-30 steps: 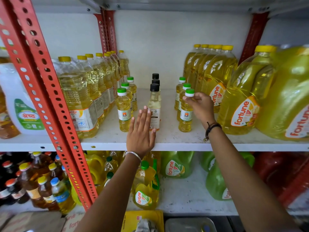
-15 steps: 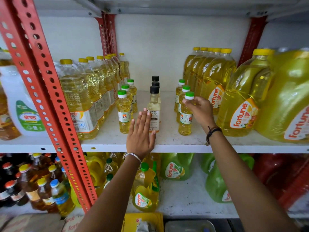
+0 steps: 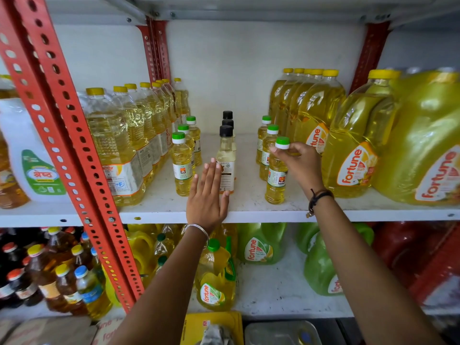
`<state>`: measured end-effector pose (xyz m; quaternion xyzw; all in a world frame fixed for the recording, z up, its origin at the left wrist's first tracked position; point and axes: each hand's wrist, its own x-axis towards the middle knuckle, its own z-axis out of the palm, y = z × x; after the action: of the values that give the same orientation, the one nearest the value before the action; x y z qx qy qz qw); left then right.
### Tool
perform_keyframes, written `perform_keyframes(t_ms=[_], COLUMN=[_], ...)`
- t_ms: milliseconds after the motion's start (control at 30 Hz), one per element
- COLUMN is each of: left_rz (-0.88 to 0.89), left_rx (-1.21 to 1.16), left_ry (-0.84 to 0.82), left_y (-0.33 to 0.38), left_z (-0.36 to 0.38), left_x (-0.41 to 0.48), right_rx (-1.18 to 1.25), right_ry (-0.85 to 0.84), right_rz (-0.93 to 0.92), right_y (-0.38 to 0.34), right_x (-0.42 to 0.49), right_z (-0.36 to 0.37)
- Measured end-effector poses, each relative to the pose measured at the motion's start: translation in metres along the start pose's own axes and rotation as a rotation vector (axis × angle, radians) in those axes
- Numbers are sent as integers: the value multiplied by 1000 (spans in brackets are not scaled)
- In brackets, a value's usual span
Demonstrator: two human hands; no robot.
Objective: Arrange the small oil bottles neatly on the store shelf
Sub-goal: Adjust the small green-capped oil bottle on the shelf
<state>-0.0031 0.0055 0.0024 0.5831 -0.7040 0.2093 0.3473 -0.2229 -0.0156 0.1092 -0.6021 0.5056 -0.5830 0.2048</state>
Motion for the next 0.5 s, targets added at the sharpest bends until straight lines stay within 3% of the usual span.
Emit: perform_keyframes(t_ms=[500], left_rz=[-17], left_rx=[2], left_ry=[-20], left_y=[1], left_z=[-1], left_x=[0], right_rx=[0], right_ry=[-6], right_rz=[-17], right_y=[-10], right_x=[-19], right_z=[-14])
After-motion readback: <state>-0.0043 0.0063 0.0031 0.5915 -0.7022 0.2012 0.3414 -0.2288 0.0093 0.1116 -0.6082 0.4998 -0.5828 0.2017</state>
